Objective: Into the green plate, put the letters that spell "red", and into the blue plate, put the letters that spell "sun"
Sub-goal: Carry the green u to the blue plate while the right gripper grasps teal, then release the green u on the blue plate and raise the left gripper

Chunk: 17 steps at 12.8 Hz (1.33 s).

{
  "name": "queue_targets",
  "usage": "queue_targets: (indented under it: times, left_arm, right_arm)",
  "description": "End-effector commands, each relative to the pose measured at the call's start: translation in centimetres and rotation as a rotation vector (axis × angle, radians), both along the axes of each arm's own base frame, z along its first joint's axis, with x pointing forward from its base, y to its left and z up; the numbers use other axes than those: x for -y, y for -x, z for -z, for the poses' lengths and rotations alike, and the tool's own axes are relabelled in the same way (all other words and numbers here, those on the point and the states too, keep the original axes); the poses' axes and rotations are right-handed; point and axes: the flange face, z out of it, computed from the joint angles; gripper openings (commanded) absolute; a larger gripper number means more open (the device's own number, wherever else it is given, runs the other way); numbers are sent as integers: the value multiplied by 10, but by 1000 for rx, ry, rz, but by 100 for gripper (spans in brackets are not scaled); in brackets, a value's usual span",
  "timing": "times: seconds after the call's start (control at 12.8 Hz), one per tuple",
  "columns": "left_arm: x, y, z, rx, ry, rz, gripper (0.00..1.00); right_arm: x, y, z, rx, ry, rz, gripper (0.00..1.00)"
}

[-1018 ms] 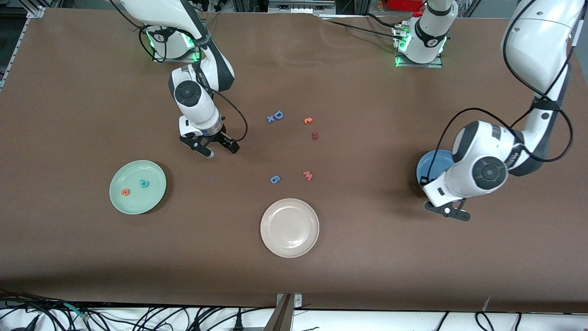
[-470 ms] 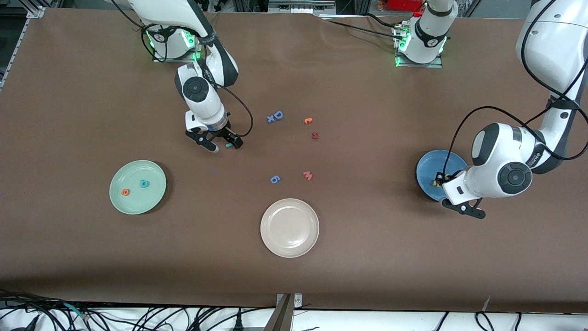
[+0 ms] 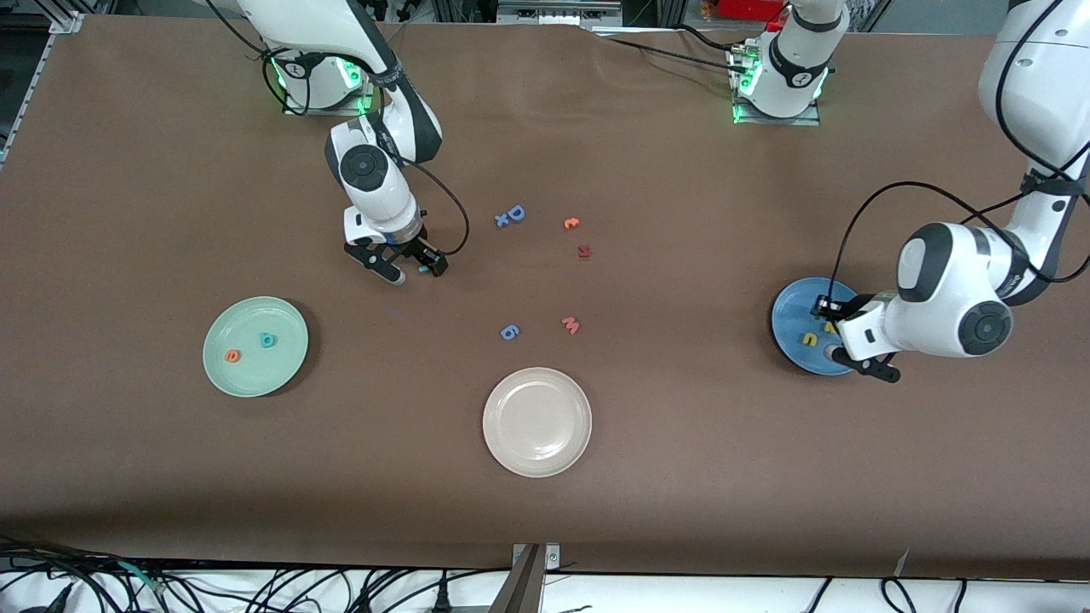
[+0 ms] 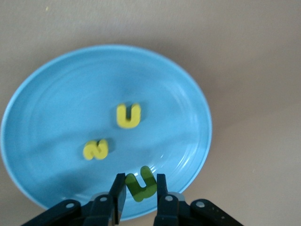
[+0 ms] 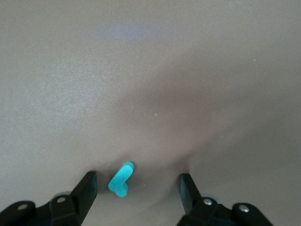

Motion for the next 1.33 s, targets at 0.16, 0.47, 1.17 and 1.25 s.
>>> queue_targets:
  times: [0.16, 0.47, 1.17, 1.25]
  left_arm:
    - [3, 7, -45, 43, 18, 42, 100]
    - [46, 4, -116, 146, -17, 100, 100]
    - [92, 9, -343, 236, -131, 42, 100]
    - [90, 16, -363, 274, -165, 21, 100]
  right_arm:
    - [0, 3, 4, 8, -2, 6, 47]
    - [-1, 2, 6, 7, 0, 4, 37]
    - [-1, 1, 5, 10, -1, -4, 13]
    - [-2, 1, 5, 11, -2, -5, 12]
